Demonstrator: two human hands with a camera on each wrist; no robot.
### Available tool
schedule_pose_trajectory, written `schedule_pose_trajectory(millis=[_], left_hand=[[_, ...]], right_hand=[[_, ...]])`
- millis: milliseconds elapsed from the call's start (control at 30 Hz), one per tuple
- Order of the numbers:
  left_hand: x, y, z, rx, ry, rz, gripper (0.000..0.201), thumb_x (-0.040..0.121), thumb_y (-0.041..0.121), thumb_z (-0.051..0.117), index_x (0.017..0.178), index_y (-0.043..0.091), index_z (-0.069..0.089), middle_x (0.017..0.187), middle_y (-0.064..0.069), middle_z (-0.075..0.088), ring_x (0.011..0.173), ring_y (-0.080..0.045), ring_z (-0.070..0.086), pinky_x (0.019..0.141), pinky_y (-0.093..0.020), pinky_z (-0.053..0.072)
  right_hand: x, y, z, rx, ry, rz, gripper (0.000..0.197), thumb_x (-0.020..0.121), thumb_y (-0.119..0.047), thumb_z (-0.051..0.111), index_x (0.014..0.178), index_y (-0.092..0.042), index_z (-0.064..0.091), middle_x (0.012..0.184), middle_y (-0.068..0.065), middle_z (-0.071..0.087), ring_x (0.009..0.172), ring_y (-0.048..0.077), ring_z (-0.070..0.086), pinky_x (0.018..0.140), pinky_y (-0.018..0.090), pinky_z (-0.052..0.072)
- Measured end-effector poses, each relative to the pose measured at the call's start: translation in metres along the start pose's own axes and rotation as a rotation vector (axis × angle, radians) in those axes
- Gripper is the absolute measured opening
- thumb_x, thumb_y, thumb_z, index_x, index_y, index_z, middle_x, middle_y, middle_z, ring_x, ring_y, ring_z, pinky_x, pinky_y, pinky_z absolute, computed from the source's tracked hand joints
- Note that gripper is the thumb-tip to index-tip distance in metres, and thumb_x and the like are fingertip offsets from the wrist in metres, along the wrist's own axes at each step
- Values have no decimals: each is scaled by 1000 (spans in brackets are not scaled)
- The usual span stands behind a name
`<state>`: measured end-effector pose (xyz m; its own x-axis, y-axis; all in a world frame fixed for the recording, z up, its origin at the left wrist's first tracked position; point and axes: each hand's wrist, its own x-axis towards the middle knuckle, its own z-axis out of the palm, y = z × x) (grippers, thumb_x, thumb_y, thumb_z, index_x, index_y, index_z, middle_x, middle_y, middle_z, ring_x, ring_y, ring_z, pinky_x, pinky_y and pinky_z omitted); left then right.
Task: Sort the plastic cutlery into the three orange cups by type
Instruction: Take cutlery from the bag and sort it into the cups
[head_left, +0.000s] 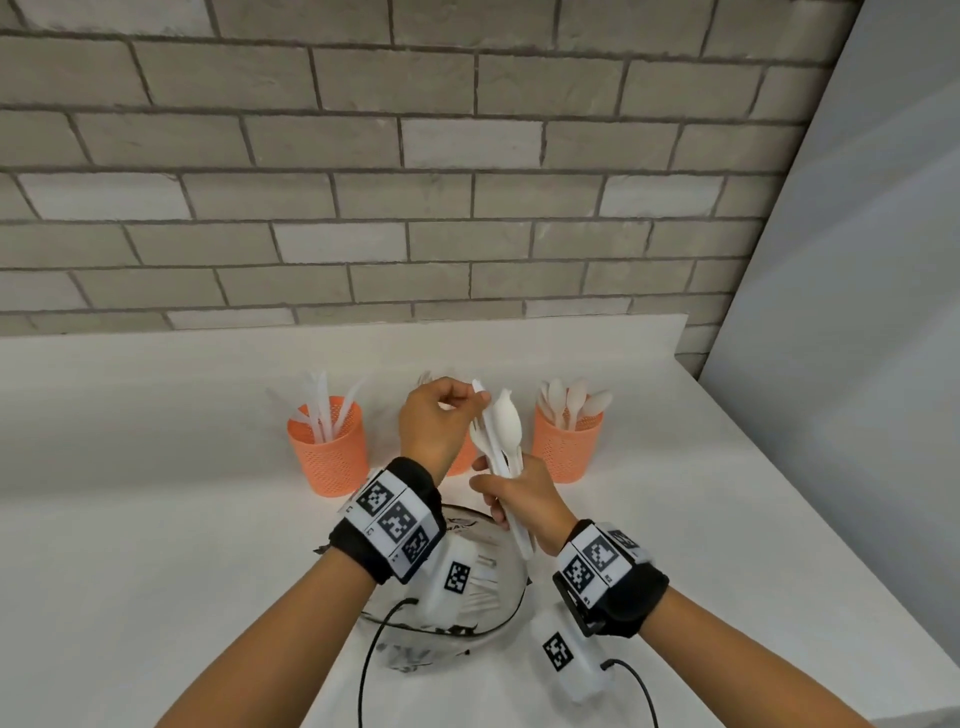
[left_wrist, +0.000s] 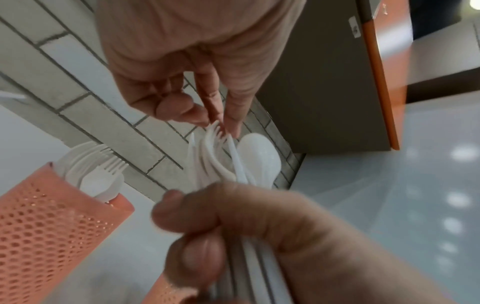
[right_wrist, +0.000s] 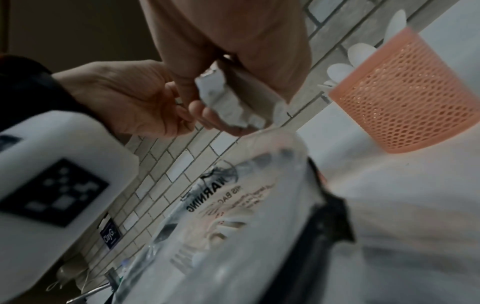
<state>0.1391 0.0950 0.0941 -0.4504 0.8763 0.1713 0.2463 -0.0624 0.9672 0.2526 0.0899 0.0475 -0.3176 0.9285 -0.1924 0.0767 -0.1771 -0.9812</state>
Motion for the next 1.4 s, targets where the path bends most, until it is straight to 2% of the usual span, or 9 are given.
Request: schedule_pose_trajectory(millis=[133, 300, 433, 567, 633, 733, 900, 1167, 1400], left_hand=[[16, 8, 5, -87, 63, -34, 21, 88, 19, 61, 67, 19, 55, 69, 2, 56, 68, -18, 54, 76, -38, 49], [32, 23, -2, -167, 53, -78, 18, 94, 22, 51, 78, 14, 51, 77, -5, 61, 55, -14, 55, 49, -21, 48], [39, 34, -13, -375, 133, -68, 20, 101, 26, 33, 105, 8, 40, 74, -8, 64, 52, -13, 63, 52, -22, 55], [46, 38, -31, -481, 215, -93, 20, 99, 26, 36, 82, 18, 45, 51, 4, 38, 33, -4, 37, 35, -14, 33], [46, 33, -37, -373, 146, -145, 20, 94, 20, 47, 74, 20, 51, 50, 8, 31, 36, -5, 27, 34, -14, 24], [40, 20, -38, -163, -36, -260, 9, 87, 17, 59, 78, 17, 58, 59, 4, 39, 43, -6, 34, 40, -16, 28], [18, 1, -30, -17, -220, -351, 20, 86, 34, 62, 80, 15, 60, 70, 0, 53, 51, -10, 38, 47, -20, 30], [9, -8, -35, 8, -195, -176, 20, 91, 23, 56, 78, 8, 60, 63, 1, 58, 35, 7, 49, 37, -5, 32], [8, -14, -41, -20, -238, -186, 19, 89, 17, 59, 70, 14, 61, 62, 4, 61, 36, 7, 49, 39, -8, 35]], right_hand=[[3, 4, -17, -23, -84, 9, 11, 83, -1, 61, 89, -10, 56, 52, 3, 45, 31, 8, 37, 34, 17, 32], [4, 6, -30, 11, -165, 52, 10, 88, -4, 57, 87, -14, 57, 50, -1, 42, 32, 7, 35, 35, 16, 33], [4, 3, -32, 92, -265, 99, 7, 91, -11, 56, 87, -17, 57, 45, -8, 44, 34, 6, 35, 37, 15, 32], [5, -3, -32, 230, -358, 169, 8, 92, -18, 54, 99, -18, 57, 48, -8, 45, 35, 5, 37, 37, 15, 33], [7, -6, -29, 312, -399, 193, 17, 91, -22, 52, 107, -18, 55, 52, -6, 47, 36, 4, 38, 37, 15, 34], [8, -10, -24, 385, -443, 184, 28, 84, -27, 53, 111, -20, 54, 58, -5, 52, 40, 5, 42, 39, 16, 36], [11, -9, -13, 417, -509, 186, 37, 86, -23, 56, 123, -21, 48, 64, -5, 59, 44, 5, 48, 42, 16, 40], [9, -5, 1, 416, -483, 218, 34, 83, -25, 52, 117, -26, 55, 72, 0, 67, 41, 5, 49, 41, 16, 42], [4, -6, 6, 453, -421, 229, 32, 81, -23, 50, 112, -24, 56, 79, 3, 73, 41, 5, 50, 37, 14, 41]])
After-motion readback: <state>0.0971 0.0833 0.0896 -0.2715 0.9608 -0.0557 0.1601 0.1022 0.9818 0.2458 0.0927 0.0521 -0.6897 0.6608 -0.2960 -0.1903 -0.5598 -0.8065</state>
